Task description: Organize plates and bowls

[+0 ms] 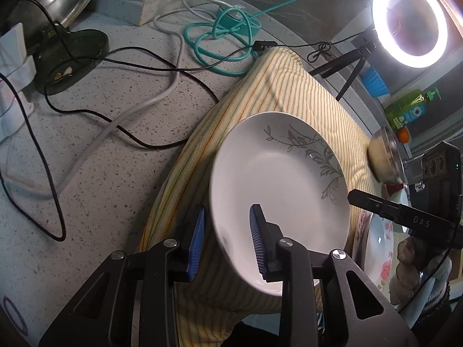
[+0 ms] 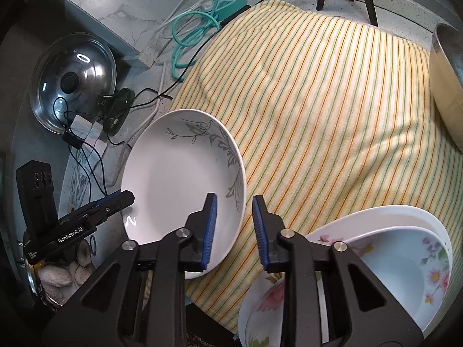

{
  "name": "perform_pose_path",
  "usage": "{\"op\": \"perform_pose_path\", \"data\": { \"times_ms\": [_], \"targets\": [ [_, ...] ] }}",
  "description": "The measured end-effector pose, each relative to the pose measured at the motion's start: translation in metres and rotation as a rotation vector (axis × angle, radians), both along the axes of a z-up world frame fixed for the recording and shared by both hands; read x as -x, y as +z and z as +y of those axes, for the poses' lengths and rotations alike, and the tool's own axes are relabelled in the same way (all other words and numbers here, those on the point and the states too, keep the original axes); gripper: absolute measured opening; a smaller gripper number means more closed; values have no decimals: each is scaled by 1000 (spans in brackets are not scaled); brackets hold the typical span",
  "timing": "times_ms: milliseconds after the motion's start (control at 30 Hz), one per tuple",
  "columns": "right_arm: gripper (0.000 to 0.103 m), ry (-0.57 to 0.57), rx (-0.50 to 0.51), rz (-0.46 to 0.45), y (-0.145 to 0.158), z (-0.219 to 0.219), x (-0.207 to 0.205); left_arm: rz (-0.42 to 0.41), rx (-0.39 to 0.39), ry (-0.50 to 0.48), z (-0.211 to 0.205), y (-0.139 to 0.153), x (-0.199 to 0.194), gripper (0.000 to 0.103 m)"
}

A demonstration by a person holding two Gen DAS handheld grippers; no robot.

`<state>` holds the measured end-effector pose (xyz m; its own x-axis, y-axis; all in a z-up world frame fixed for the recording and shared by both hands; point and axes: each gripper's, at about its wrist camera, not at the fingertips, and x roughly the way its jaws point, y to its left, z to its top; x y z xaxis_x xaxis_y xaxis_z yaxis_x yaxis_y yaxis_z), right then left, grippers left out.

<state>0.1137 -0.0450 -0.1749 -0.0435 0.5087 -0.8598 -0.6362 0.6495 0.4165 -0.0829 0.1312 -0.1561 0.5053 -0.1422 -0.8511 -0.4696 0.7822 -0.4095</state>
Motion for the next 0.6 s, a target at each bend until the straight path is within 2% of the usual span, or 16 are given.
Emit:
{"op": "perform_pose_path", "data": {
  "times_ms": [33, 300, 600],
  "targets": [
    [18, 1, 4, -1, -1, 1, 0, 0, 1, -1, 0, 0, 0, 23],
    [11, -10, 5, 11, -7, 3, -4, -2, 2, -6, 2, -2, -3, 21],
    [10, -14, 8, -11, -7, 4, -3, 2, -17, -27, 0, -2, -4, 21]
  ]
}}
